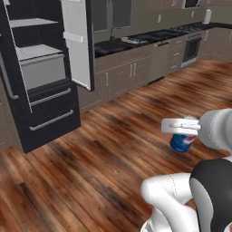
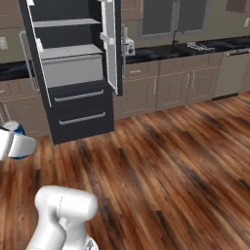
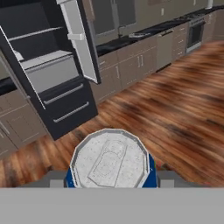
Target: Open the fridge, grab two sodas, and place both sodas inside the bowl with ice on the dining counter.
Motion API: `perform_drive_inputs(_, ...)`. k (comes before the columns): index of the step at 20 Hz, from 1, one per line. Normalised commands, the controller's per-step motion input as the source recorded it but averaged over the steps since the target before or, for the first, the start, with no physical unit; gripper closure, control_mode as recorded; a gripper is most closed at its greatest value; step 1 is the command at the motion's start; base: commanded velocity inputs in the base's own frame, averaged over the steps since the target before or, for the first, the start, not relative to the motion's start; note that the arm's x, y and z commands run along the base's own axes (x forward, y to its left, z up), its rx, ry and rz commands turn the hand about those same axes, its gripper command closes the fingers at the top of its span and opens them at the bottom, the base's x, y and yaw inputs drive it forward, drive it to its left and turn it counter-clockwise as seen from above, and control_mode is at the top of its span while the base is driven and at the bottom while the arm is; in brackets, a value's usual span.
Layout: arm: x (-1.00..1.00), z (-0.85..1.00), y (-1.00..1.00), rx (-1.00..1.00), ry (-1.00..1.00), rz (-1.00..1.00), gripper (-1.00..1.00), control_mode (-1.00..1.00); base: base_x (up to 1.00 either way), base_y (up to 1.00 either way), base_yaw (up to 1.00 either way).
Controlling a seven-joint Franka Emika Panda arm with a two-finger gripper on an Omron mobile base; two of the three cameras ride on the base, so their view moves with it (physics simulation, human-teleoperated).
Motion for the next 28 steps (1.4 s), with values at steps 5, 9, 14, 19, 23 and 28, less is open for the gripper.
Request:
perform_drive_inputs(5, 0.00, 0.00, 0.00, 0.00, 0.00, 0.00, 1.00, 1.00, -1.00, -0.10, -0.23)
perform_drive_inputs(9, 0.00, 0.00, 0.00, 0.00, 0.00, 0.00, 1.00, 1.00, -1.00, -0.16, -0.22)
perform_drive_inputs(14, 0.00, 0.00, 0.00, 0.00, 0.00, 0.00, 1.00, 1.00, -1.00, -0.26, -0.22)
perform_drive_inputs(19, 0.00, 0.00, 0.00, 0.00, 0.00, 0.00, 1.00, 1.00, -1.00, -0.43, -0.19)
perform_drive_inputs(23, 0.00, 0.00, 0.00, 0.00, 0.00, 0.00, 1.00, 1.00, -0.96, -0.74, -0.11)
perform_drive_inputs(28, 0.00, 0.00, 0.00, 0.00, 0.00, 0.00, 1.00, 1.00, -0.78, -0.94, -0.05)
